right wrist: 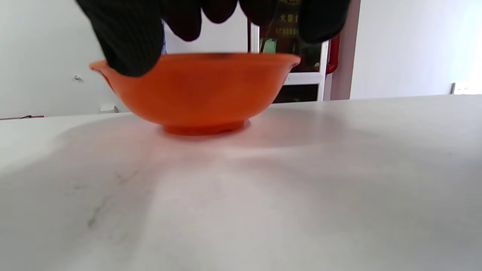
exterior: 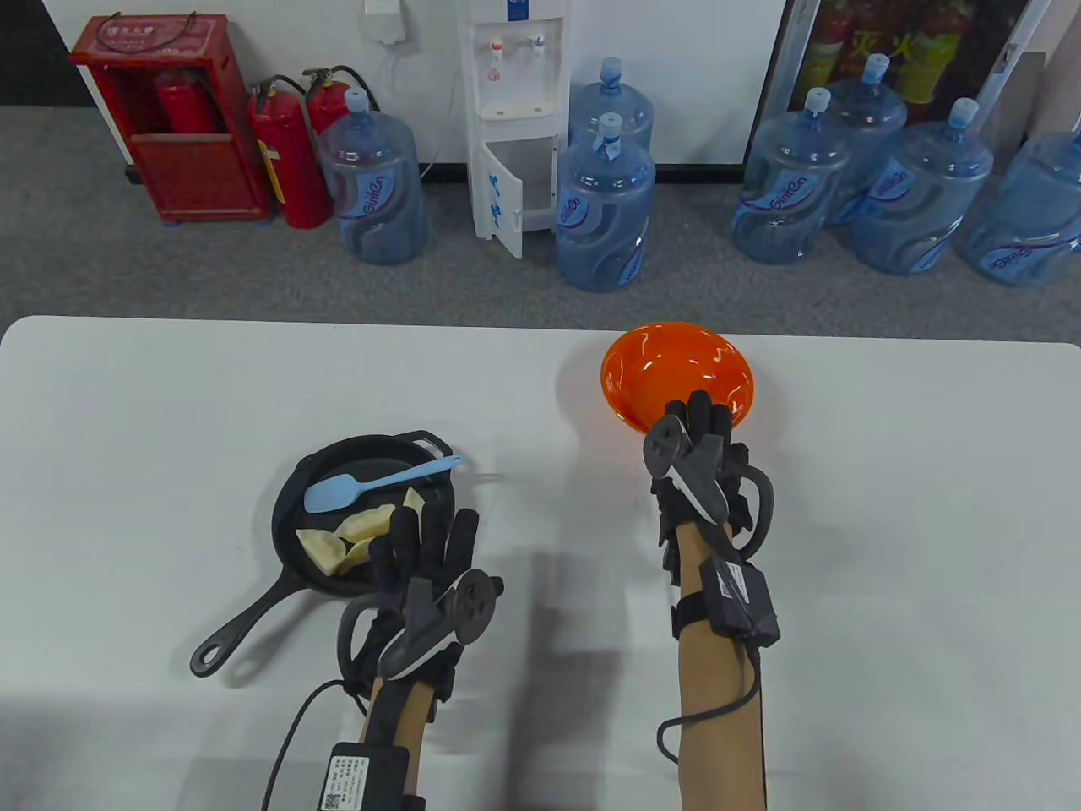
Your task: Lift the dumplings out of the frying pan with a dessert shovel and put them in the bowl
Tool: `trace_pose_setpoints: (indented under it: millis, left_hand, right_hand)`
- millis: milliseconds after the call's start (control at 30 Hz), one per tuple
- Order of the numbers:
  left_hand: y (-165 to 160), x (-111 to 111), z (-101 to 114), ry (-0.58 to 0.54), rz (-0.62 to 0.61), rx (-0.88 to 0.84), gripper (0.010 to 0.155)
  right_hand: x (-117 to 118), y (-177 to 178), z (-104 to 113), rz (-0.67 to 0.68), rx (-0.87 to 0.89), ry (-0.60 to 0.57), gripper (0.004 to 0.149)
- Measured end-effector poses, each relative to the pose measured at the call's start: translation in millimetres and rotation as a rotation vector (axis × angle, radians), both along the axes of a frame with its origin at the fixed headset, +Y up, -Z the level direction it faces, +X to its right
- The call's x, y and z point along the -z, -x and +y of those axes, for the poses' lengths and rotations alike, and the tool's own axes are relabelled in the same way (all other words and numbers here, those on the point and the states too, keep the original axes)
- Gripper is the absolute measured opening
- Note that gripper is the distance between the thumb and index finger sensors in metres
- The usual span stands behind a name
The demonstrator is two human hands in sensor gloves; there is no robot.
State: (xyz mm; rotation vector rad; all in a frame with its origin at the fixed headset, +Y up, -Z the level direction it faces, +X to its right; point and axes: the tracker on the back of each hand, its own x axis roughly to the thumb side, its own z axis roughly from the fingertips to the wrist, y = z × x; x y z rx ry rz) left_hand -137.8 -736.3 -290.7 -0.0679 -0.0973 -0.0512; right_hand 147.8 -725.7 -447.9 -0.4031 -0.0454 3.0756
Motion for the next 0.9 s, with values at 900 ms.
trace_pose_setpoints:
  millis: [900]
  left_hand:
    - [2, 2, 0, 0.007, 0.017, 0.022, 0.078]
  right_hand:
    - [18, -1, -18, -0.029, 0.017, -0.061, 0.044]
